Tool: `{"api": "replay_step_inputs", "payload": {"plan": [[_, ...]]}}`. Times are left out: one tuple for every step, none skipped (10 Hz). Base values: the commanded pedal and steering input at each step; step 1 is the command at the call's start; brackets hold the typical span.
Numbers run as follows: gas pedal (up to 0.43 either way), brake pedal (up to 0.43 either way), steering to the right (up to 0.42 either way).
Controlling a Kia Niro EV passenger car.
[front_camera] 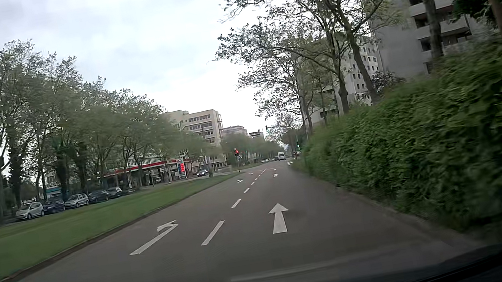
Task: Follow the waypoints while adhering to traffic rules and regulations
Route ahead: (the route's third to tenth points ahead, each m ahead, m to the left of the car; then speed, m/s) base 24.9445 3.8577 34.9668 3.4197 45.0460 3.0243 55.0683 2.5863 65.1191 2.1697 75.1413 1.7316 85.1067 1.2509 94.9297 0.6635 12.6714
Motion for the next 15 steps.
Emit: {"api": "replay_step_inputs", "payload": {"plan": [[0.059, 0.0, 0.004], [0.059, 0.0, 0.004], [0.059, 0.0, 0.004], [0.059, 0.0, 0.004], [0.059, 0.0, 0.004], [0.059, 0.0, 0.004], [0.059, 0.0, 0.005], [0.059, 0.0, 0.004], [0.059, 0.0, 0.004], [0.059, 0.0, 0.004], [0.059, 0.0, 0.004], [0.059, 0.0, 0.004], [0.059, 0.0, 0.004], [0.059, 0.0, 0.004], [0.059, 0.0, 0.004]]}}
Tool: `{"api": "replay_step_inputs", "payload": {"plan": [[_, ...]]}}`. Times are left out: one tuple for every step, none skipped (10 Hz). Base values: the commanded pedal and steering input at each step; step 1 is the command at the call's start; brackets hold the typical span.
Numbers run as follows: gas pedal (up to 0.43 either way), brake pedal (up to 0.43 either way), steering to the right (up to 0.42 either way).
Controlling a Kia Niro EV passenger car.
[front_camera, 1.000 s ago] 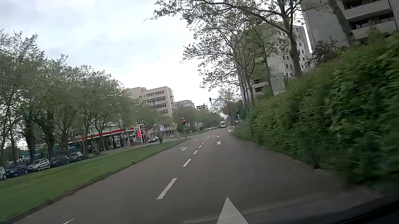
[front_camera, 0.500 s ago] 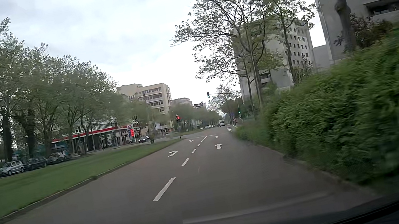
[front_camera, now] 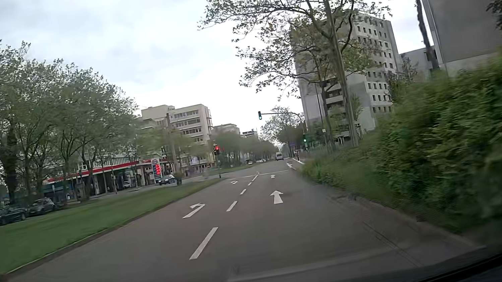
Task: Follow the waypoints while adhering to traffic rules and regulations
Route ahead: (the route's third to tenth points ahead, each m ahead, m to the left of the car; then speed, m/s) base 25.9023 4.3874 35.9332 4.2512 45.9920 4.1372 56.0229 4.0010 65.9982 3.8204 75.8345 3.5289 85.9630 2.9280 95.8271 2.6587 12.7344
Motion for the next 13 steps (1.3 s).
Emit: {"api": "replay_step_inputs", "payload": {"plan": [[0.059, 0.0, 0.003], [0.059, 0.0, 0.003], [0.059, 0.0, 0.004], [0.059, 0.0, 0.004], [0.059, 0.0, 0.004], [0.059, 0.0, 0.003], [0.059, 0.0, 0.003], [0.059, 0.0, 0.002], [0.059, 0.0, 0.002], [0.059, 0.0, 0.003], [0.059, 0.0, 0.004], [0.059, 0.0, 0.004], [0.059, 0.0, 0.003]]}}
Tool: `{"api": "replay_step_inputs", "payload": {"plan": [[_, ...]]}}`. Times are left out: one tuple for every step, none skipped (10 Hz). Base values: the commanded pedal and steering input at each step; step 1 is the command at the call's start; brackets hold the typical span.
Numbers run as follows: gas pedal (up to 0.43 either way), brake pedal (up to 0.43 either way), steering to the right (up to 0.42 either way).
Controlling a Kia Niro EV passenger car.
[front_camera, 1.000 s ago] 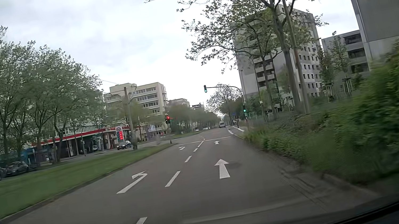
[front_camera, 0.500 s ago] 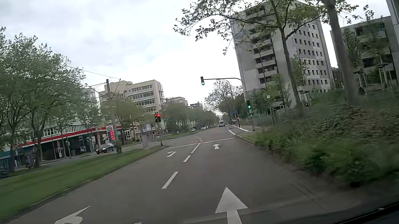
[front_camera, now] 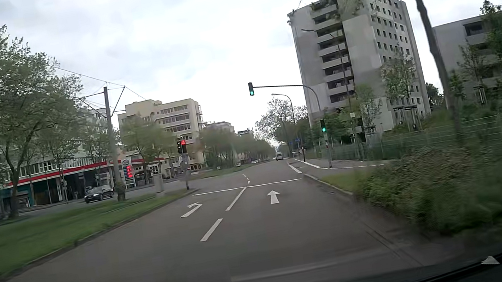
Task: Follow the waypoints while adhering to traffic rules and regulations
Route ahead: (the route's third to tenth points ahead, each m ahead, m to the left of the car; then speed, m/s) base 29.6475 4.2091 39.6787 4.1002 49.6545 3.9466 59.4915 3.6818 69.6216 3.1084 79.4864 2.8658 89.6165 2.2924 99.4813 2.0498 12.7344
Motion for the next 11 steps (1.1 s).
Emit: {"api": "replay_step_inputs", "payload": {"plan": [[0.059, 0.0, 0.002], [0.059, 0.0, 0.002], [0.059, 0.0, 0.002], [0.059, 0.0, 0.002], [0.059, 0.0, 0.002], [0.059, 0.0, 0.002], [0.059, 0.0, 0.002], [0.059, 0.0, 0.003], [0.059, 0.0, 0.003], [0.059, 0.0, 0.003], [0.059, 0.0, 0.003]]}}
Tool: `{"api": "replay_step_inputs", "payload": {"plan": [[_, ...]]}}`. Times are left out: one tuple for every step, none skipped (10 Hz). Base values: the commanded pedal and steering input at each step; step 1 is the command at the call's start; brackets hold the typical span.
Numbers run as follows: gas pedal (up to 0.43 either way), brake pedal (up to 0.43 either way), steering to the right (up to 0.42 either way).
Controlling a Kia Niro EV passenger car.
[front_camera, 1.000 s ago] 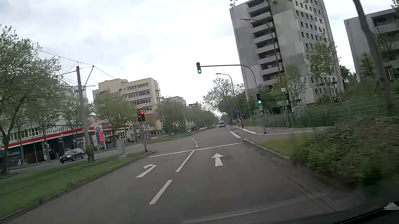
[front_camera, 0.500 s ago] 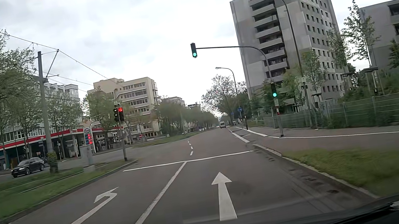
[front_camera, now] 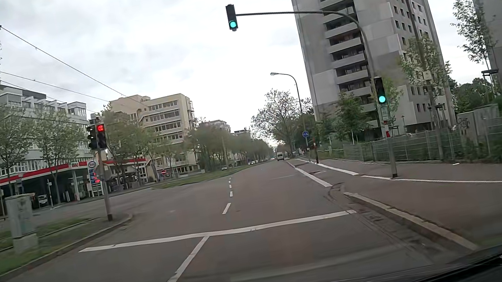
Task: Follow the waypoints while adhering to traffic rules and regulations
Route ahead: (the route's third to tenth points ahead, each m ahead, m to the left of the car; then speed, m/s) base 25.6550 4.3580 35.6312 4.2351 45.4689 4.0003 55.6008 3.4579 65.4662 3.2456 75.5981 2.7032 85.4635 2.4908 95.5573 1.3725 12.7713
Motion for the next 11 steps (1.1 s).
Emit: {"api": "replay_step_inputs", "payload": {"plan": [[0.059, 0.0, 0.003], [0.059, 0.0, 0.003], [0.059, 0.0, 0.003], [0.059, 0.0, 0.003], [0.059, 0.0, 0.004], [0.059, 0.0, 0.004], [0.059, 0.0, 0.004], [0.059, 0.0, 0.004], [0.059, 0.0, 0.004], [0.059, 0.0, 0.004], [0.059, 0.0, 0.004]]}}
